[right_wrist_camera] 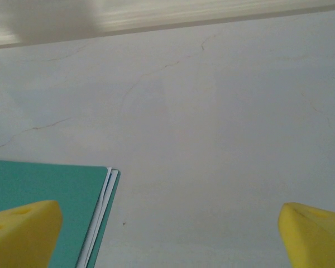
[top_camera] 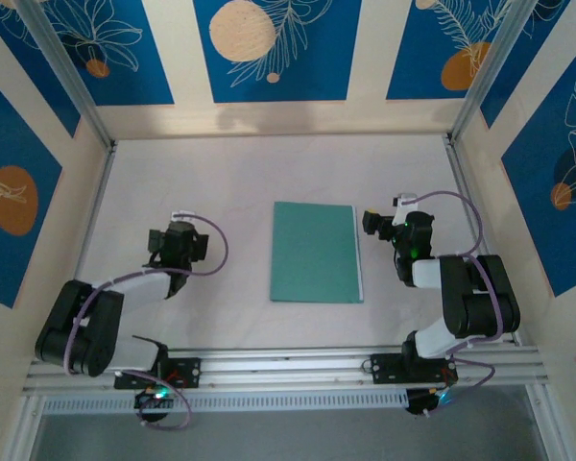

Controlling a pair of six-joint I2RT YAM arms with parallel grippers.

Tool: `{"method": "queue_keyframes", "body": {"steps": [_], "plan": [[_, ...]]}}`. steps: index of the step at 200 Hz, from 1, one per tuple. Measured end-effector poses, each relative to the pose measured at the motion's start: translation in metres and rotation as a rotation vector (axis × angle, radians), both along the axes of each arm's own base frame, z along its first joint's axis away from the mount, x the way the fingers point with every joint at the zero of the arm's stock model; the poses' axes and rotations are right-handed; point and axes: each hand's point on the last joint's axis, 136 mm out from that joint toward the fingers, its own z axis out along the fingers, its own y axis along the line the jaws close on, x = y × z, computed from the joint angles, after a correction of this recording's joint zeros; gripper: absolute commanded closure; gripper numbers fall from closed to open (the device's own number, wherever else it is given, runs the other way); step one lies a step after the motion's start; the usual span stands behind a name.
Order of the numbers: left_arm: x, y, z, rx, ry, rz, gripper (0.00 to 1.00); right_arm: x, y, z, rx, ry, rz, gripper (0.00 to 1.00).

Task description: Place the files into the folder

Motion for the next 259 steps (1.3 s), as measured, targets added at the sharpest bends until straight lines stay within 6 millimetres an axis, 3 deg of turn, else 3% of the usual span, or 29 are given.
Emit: {"method": "queue_keyframes", "body": {"steps": [50,82,121,166,259], "plan": [[0.024,0.01,0.013,-0.084,-0.204,-0.018,0.0,0.0,0.0,-0.001,-0.001,0.003,-0.002,0.01],[0.009,0.007,-0.015,-0.104,-0.205,-0.054,0.0,0.0,0.0,-0.001,-0.001,0.003,-0.002,0.01],[0.011,0.002,0.003,-0.133,-0.302,-0.086,0.0,0.0,0.0,-0.001,-0.001,0.003,-0.002,0.01],[0.043,0.01,0.021,-0.177,-0.299,-0.089,0.0,0.0,0.0,-0.001,-0.001,0.003,-0.002,0.01],[0.04,0.008,0.008,-0.196,-0.24,-0.098,0.0,0.0,0.0,-0.001,-0.001,0.003,-0.002,0.01]]}}
